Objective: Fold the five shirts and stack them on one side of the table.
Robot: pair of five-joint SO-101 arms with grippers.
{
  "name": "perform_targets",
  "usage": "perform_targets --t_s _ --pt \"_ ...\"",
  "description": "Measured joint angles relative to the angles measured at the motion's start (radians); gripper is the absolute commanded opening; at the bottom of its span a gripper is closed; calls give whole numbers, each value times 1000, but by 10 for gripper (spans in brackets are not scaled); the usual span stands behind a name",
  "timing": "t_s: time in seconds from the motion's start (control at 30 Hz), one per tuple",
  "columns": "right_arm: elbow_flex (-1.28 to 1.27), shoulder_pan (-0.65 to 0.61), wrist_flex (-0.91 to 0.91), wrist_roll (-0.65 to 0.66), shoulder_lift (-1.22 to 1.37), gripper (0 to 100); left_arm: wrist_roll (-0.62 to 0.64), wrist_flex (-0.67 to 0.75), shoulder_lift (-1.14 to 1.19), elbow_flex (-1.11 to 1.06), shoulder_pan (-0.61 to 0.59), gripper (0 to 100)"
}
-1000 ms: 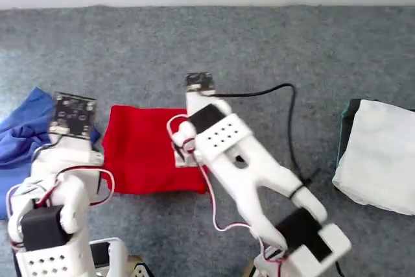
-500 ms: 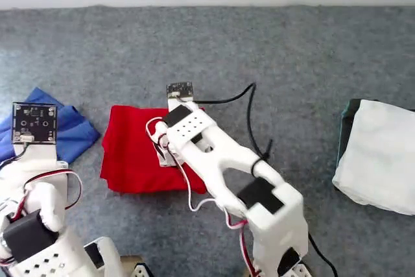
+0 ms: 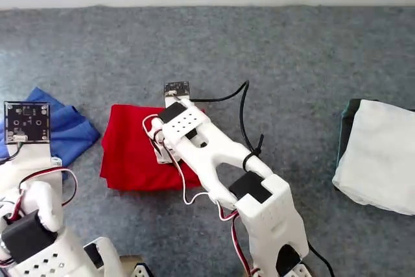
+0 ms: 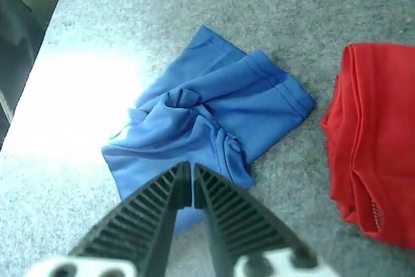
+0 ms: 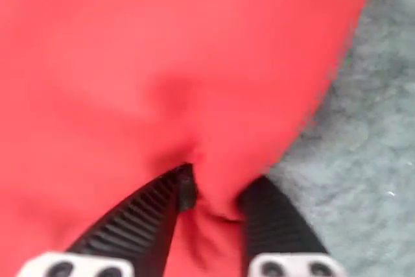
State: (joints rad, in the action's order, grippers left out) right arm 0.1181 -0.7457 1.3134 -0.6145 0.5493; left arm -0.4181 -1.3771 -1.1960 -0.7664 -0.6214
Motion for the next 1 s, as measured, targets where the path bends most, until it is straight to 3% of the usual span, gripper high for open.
perform_targets --t_s 0.23,0.37,0.53,0.67,0.8,0.87,1.0 --pt "49 52 120 126 -14 9 0 5 0 0 0 15" --pt "49 143 196 310 -77 9 -3 5 0 0 0 15" --pt "49 342 238 718 -141 9 -3 5 0 0 0 15" --pt "48 520 215 1211 -147 9 -3 5 0 0 0 15" --pt "48 638 83 1669 -147 10 -3 5 0 0 0 15" --pt "48 655 21 1749 -147 43 -3 5 0 0 0 15" --pt "46 649 14 1722 -173 236 -3 5 0 0 0 15"
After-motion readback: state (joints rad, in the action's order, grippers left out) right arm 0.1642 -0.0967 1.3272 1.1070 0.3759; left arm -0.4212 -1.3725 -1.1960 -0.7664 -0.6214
